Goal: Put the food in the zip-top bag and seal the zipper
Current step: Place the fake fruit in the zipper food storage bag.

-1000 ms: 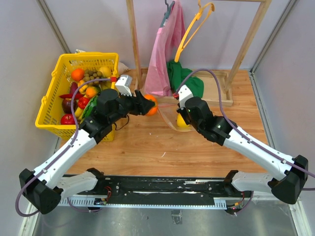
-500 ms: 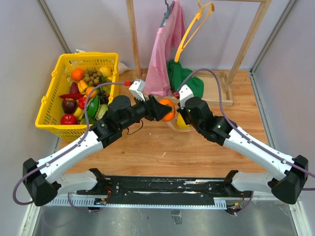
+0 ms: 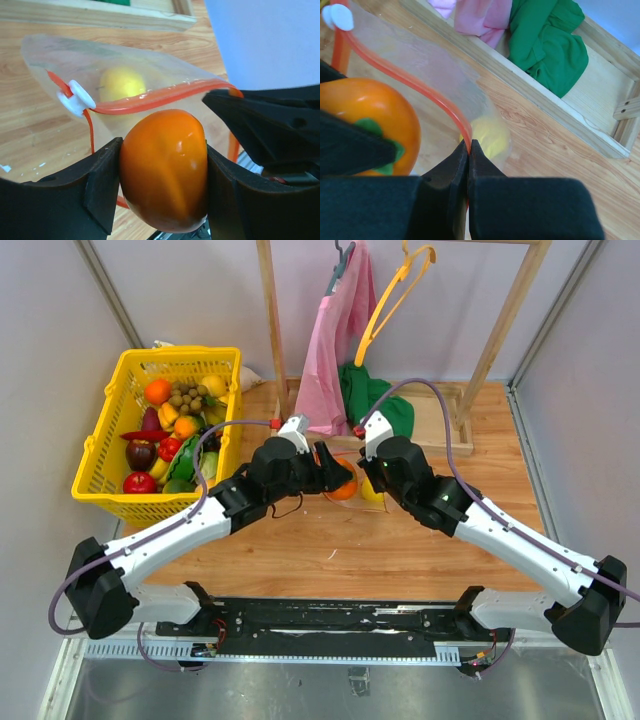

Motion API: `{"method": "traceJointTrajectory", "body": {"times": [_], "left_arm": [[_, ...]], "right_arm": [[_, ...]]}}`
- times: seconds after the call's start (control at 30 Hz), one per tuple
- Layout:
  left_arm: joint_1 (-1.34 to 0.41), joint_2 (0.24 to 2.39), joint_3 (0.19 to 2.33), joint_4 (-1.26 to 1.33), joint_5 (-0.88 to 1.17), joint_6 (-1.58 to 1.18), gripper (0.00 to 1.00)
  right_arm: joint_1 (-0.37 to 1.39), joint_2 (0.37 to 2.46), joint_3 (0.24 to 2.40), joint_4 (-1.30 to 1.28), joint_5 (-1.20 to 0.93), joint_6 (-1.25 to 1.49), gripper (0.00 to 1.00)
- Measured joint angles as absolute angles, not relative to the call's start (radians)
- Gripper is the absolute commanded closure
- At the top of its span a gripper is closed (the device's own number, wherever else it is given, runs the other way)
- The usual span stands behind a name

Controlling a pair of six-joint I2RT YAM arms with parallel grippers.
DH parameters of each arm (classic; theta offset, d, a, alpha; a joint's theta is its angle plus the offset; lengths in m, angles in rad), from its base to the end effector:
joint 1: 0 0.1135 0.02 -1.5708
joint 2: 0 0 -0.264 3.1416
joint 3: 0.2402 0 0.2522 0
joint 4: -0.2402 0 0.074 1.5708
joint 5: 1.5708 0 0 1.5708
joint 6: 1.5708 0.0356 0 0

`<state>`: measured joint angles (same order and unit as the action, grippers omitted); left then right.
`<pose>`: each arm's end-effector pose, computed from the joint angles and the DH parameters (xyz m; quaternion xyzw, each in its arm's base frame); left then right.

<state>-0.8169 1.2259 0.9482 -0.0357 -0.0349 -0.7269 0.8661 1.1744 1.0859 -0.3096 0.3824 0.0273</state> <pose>0.1974 -0.2084 0.3187 0.0261 0.8083 -0.4000 0.4312 0.1825 0.1941 0.3536 -0.2370 0.7897 0.0919 0.5583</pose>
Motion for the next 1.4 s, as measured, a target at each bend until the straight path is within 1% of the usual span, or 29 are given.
{"method": "traceJointTrajectory", "body": {"times": [0.2,0.37,0.5,0.67,0.83,1.03,1.4], "left_arm": [[-0.818,1.289,1.002,-0.148,-0.12,-0.754,0.85],[-0.819,1.322,1.056,-0.213,-0.163,-0.778,0.74],[-0.82,1.35,1.084,-0.229,-0.163,-0.8,0.61],[-0.82,1.369,1.09,-0.236,-0.159,-0.813,0.39],[-0.82,1.369,1.094,-0.244,-0.161,-0.812,0.25],[-0.82,1.366,1.094,-0.253,-0.172,-0.809,0.19],[-0.82,1.322,1.106,-0.307,-0.204,-0.766,0.17]], "right_arm": [[0.871,1.174,1.085,-0.296,0.343,0.028,0.99],[0.878,1.174,1.084,-0.283,0.315,0.029,0.99],[0.878,1.174,1.083,-0.276,0.291,0.037,0.99],[0.887,1.175,1.077,-0.262,0.276,0.048,0.99],[0.888,1.175,1.068,-0.258,0.276,0.049,0.99],[0.888,1.175,1.066,-0.257,0.276,0.049,0.99],[0.888,1.175,1.066,-0.257,0.28,0.049,0.99]]}}
